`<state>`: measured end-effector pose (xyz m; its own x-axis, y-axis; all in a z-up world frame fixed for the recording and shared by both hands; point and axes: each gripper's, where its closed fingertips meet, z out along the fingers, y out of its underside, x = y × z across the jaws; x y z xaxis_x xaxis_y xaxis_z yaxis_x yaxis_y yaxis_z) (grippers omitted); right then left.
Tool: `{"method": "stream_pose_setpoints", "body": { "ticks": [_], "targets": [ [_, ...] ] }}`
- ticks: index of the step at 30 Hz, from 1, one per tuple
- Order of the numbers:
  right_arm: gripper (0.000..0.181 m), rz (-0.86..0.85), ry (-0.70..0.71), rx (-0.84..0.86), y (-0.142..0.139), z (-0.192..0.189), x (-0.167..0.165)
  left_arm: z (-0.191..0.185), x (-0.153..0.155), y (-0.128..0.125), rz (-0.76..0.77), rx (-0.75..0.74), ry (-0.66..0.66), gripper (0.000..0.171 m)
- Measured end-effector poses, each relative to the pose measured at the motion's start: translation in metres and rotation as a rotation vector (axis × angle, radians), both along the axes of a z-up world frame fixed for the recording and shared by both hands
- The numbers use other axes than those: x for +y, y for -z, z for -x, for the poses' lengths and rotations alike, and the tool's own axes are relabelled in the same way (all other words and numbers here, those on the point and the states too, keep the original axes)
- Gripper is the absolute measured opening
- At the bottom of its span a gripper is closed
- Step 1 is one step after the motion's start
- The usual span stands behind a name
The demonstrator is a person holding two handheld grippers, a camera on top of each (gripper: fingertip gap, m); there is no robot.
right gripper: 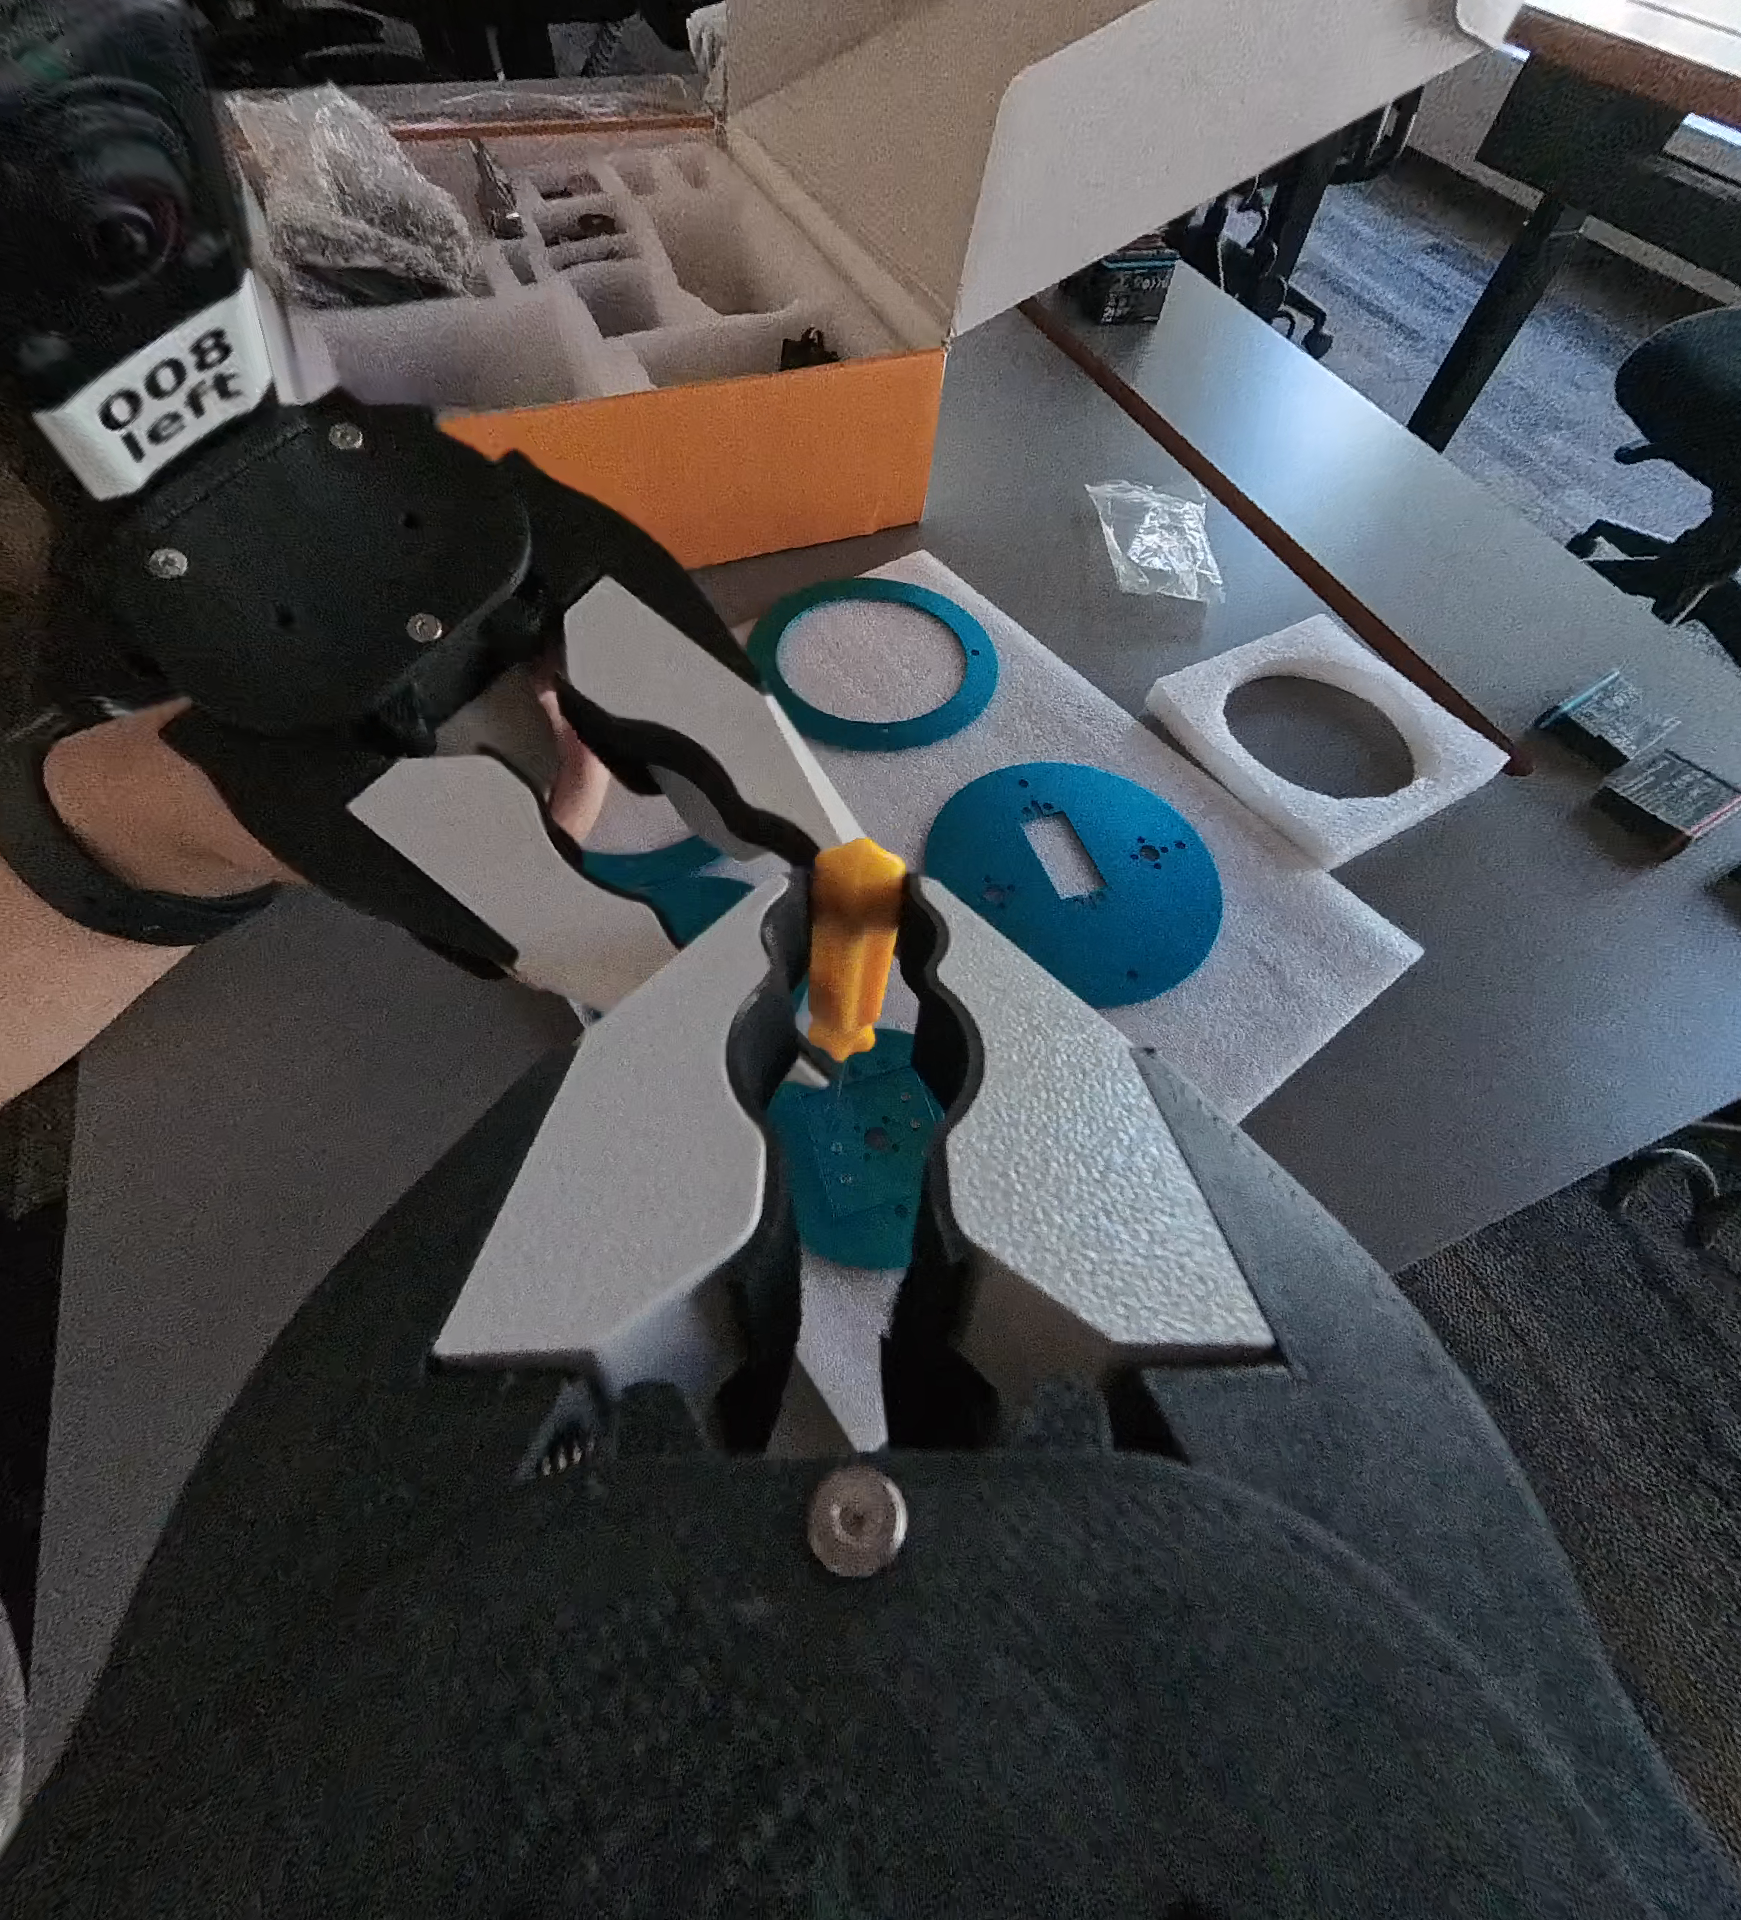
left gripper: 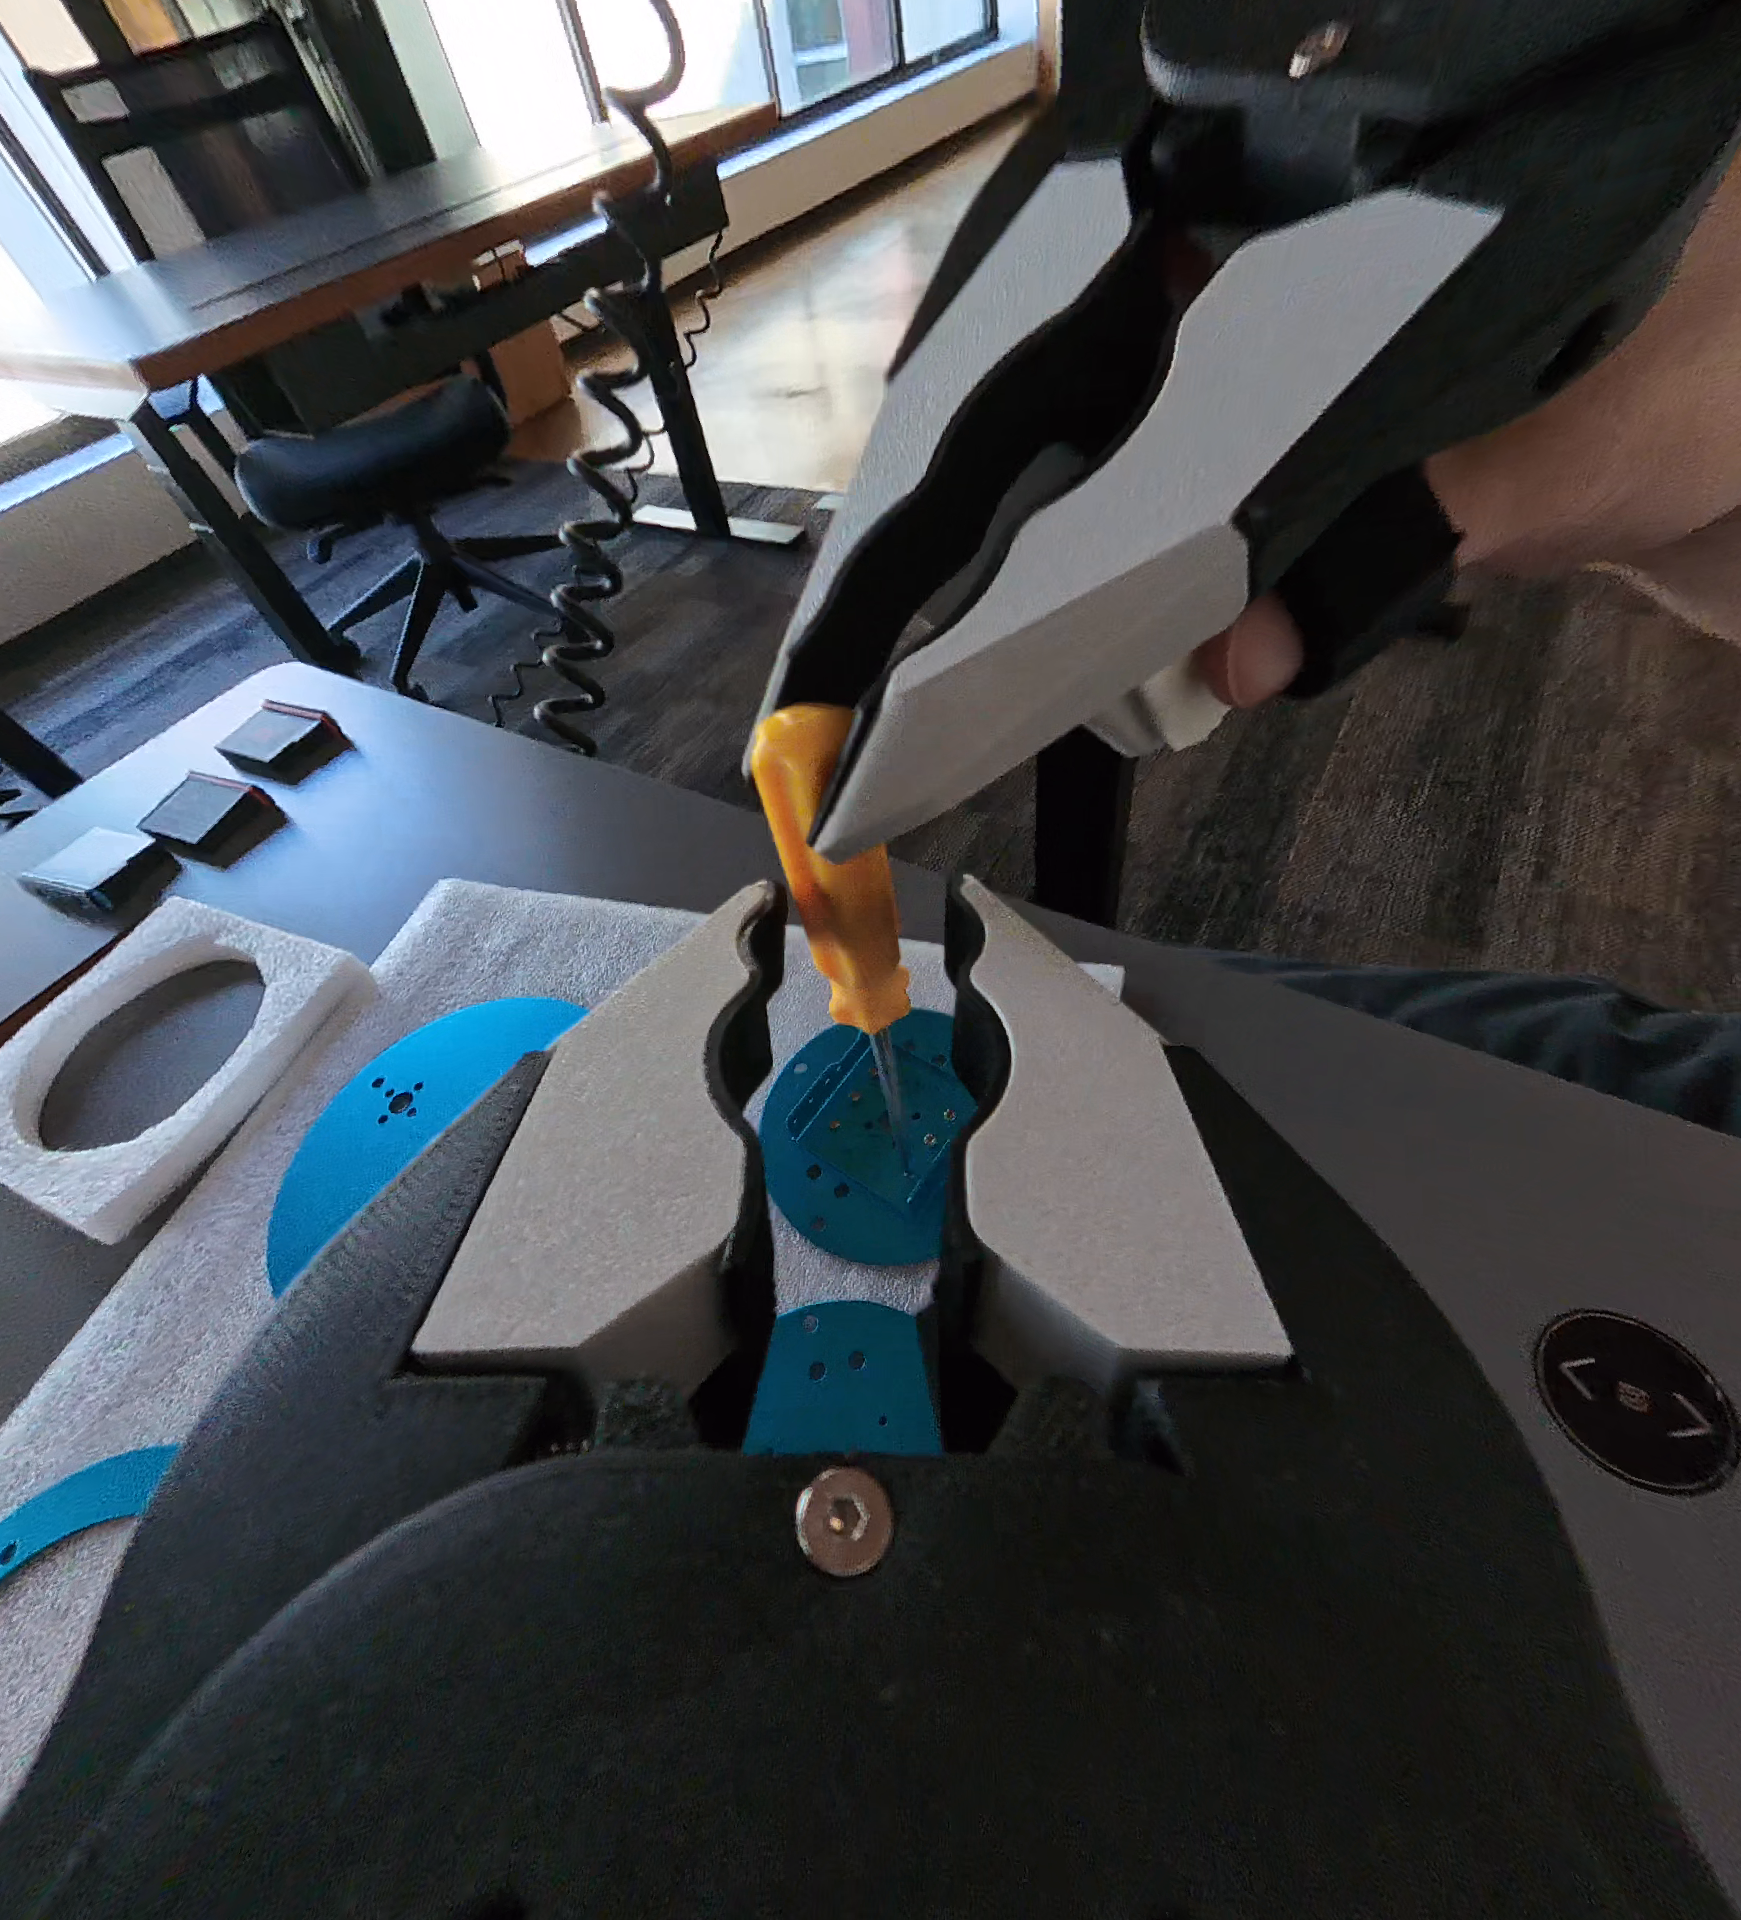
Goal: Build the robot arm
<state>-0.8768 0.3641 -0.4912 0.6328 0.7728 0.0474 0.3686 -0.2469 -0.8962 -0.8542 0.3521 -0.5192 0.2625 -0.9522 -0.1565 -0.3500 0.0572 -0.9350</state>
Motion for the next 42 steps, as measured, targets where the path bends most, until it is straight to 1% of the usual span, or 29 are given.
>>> {"method": "stream_pose_setpoints", "body": {
  "ticks": [2, 4, 5, 7, 8, 9, 12, 14, 16, 18, 20, 21, 23, 25, 26, 28, 30, 31, 32, 34, 37, 40, 42],
  "targets": [
    [0.017, 0.016, 0.000, 0.000, 0.000, 0.003, 0.001, -0.002, 0.007, 0.003, -0.033, -0.017, -0.045, 0.018],
    [0.016, 0.021, 0.001, -0.002, 0.000, 0.002, 0.002, -0.003, 0.006, 0.002, 0.007, -0.059, -0.036, 0.016],
    [0.016, 0.028, -0.029, -0.018, 0.000, 0.002, 0.000, -0.003, 0.004, 0.002, 0.033, -0.081, -0.013, 0.016],
    [0.019, 0.024, -0.145, -0.116, 0.000, 0.002, -0.005, -0.003, 0.001, 0.002, 0.038, -0.095, 0.014, 0.015],
    [0.027, 0.005, -0.201, -0.171, -0.001, 0.001, -0.006, -0.003, 0.001, 0.002, 0.033, -0.091, 0.017, 0.016],
    [0.030, -0.020, -0.253, -0.223, -0.002, 0.000, -0.006, -0.004, 0.001, 0.002, 0.035, -0.092, 0.023, 0.016],
    [0.022, -0.086, -0.437, -0.347, -0.007, 0.004, -0.013, -0.004, 0.000, 0.002, 0.035, -0.095, 0.035, 0.016],
    [0.020, -0.069, -0.503, -0.425, -0.002, 0.004, -0.014, -0.005, -0.001, 0.002, 0.028, -0.091, 0.042, 0.016],
    [0.019, -0.037, -0.518, -0.444, -0.001, 0.004, -0.014, -0.005, -0.002, 0.002, 0.027, -0.093, 0.044, 0.015],
    [0.018, 0.013, -0.495, -0.433, 0.000, 0.003, -0.014, -0.005, -0.003, 0.002, 0.029, -0.101, 0.052, 0.015],
    [0.018, 0.050, -0.404, -0.399, 0.000, 0.004, -0.010, -0.004, 0.000, 0.002, 0.029, -0.103, 0.026, 0.017],
    [0.018, 0.077, -0.324, -0.368, 0.001, 0.003, -0.006, -0.004, 0.002, 0.003, 0.034, -0.103, 0.007, 0.018],
    [0.016, 0.167, -0.195, -0.265, 0.002, 0.005, -0.006, -0.004, 0.003, 0.004, 0.031, -0.107, -0.003, 0.017],
    [0.016, 0.167, -0.129, -0.235, 0.002, 0.003, -0.005, -0.005, 0.002, 0.004, 0.035, -0.105, -0.002, 0.017],
    [0.017, 0.156, -0.123, -0.249, 0.002, 0.003, -0.007, -0.005, 0.001, 0.005, 0.038, -0.105, 0.009, 0.017],
    [0.017, 0.108, -0.193, -0.330, 0.001, 0.002, -0.008, -0.006, 0.000, 0.005, 0.046, -0.108, 0.027, 0.017],
    [0.022, 0.033, -0.292, -0.363, -0.005, 0.005, -0.007, -0.007, 0.000, 0.005, 0.051, -0.111, 0.033, 0.017],
    [0.017, 0.034, -0.365, -0.378, -0.004, 0.006, -0.011, -0.007, -0.001, 0.005, 0.052, -0.113, 0.040, 0.017],
    [0.017, 0.034, -0.406, -0.392, -0.004, 0.006, -0.012, -0.007, -0.001, 0.005, 0.051, -0.115, 0.040, 0.016],
    [0.017, 0.047, -0.454, -0.416, -0.003, 0.006, -0.013, -0.007, -0.001, 0.005, 0.049, -0.115, 0.043, 0.017],
    [0.019, 0.014, -0.536, -0.520, -0.001, 0.003, -0.015, -0.007, -0.001, 0.005, 0.051, -0.117, 0.050, 0.017],
    [0.019, 0.054, -0.568, -0.579, 0.000, 0.002, -0.015, -0.007, -0.001, 0.005, 0.046, -0.116, 0.045, 0.016],
    [0.019, 0.069, -0.560, -0.606, 0.001, 0.003, -0.014, -0.006, -0.001, 0.005, 0.055, -0.122, 0.049, 0.016]
  ]
}}
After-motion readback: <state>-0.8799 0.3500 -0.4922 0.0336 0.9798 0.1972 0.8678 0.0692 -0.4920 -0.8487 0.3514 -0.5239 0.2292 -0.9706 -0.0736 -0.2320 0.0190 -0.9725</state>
